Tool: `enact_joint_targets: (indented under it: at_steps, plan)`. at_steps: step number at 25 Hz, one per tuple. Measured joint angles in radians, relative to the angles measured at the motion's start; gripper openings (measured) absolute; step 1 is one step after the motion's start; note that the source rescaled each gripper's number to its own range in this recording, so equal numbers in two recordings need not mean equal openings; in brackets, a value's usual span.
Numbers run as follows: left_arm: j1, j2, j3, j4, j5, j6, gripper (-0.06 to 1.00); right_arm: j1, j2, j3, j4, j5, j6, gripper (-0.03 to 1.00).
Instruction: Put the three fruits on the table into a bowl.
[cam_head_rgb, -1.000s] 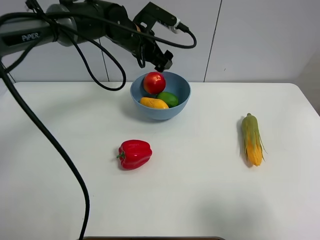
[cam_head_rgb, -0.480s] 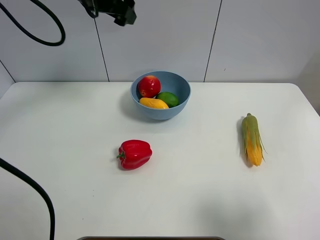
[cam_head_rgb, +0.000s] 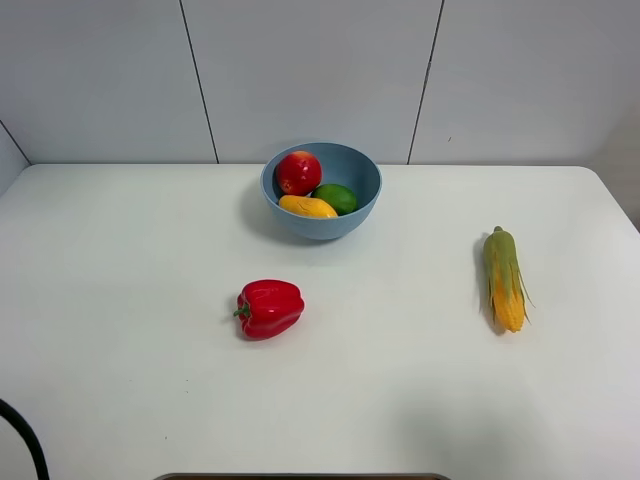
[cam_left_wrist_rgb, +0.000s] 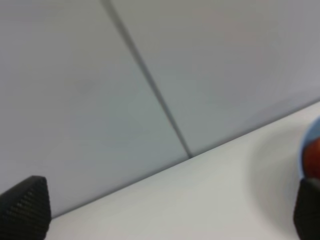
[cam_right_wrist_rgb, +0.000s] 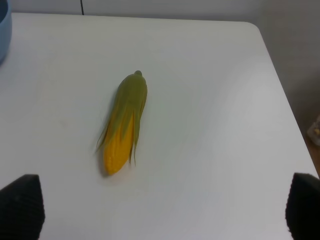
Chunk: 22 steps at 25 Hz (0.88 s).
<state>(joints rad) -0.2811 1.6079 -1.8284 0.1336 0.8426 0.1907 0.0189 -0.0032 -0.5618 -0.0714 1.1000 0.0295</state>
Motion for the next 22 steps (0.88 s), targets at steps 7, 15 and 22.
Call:
enact_joint_targets:
  at_steps: [7, 15, 22]
  plan:
    - [0.107, -0.118, 0.000, 0.000, 0.117, -0.008, 0.99, 0.000, 0.000, 0.000, 0.000, 0.000, 0.000, 0.93]
    - [0.195, -0.277, 0.000, 0.000, 0.242, -0.026, 1.00, 0.000, 0.000, 0.000, 0.000, 0.000, 0.000, 0.93]
    - [0.247, -0.421, 0.000, 0.000, 0.342, -0.034, 1.00, 0.000, 0.000, 0.000, 0.000, 0.000, 0.000, 0.93]
